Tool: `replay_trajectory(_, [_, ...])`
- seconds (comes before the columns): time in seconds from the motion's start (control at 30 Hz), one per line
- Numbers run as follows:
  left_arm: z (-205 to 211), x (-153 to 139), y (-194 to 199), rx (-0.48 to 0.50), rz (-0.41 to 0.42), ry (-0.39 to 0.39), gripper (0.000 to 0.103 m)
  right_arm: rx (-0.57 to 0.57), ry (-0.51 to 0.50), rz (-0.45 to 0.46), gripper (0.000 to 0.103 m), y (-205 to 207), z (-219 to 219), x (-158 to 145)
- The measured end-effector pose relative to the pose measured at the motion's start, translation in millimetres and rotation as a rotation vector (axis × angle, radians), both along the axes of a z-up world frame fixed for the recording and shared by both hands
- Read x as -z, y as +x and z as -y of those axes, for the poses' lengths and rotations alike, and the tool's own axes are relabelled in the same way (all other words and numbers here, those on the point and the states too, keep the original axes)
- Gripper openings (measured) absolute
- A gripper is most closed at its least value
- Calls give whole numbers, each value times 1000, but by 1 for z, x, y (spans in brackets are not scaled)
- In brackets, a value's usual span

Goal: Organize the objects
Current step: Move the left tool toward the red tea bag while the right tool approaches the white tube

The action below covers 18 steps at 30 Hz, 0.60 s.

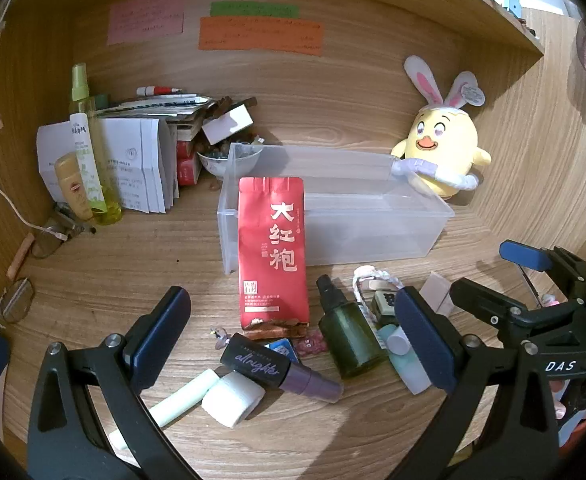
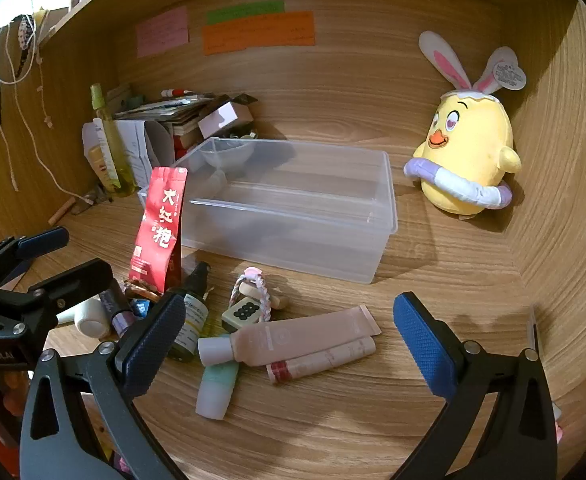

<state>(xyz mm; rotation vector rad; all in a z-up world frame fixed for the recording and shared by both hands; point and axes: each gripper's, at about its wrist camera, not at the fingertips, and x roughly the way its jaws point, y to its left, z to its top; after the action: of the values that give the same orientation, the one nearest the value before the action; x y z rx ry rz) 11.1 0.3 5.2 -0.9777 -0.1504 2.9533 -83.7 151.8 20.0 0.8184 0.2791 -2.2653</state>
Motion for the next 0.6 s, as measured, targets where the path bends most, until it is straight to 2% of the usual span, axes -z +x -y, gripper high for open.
replay_trajectory(0.2, [-1, 0, 0, -14, -1, 0, 103, 4, 1, -2, 103, 0, -1, 1])
replay_trajectory(0.23, [-1, 0, 0, -142, -2, -1, 103, 4, 1, -2, 103, 0, -1, 1])
replay_trajectory(0.6, [0, 0, -3, -140, 7, 9, 103, 9, 2, 5, 103, -3, -2, 1])
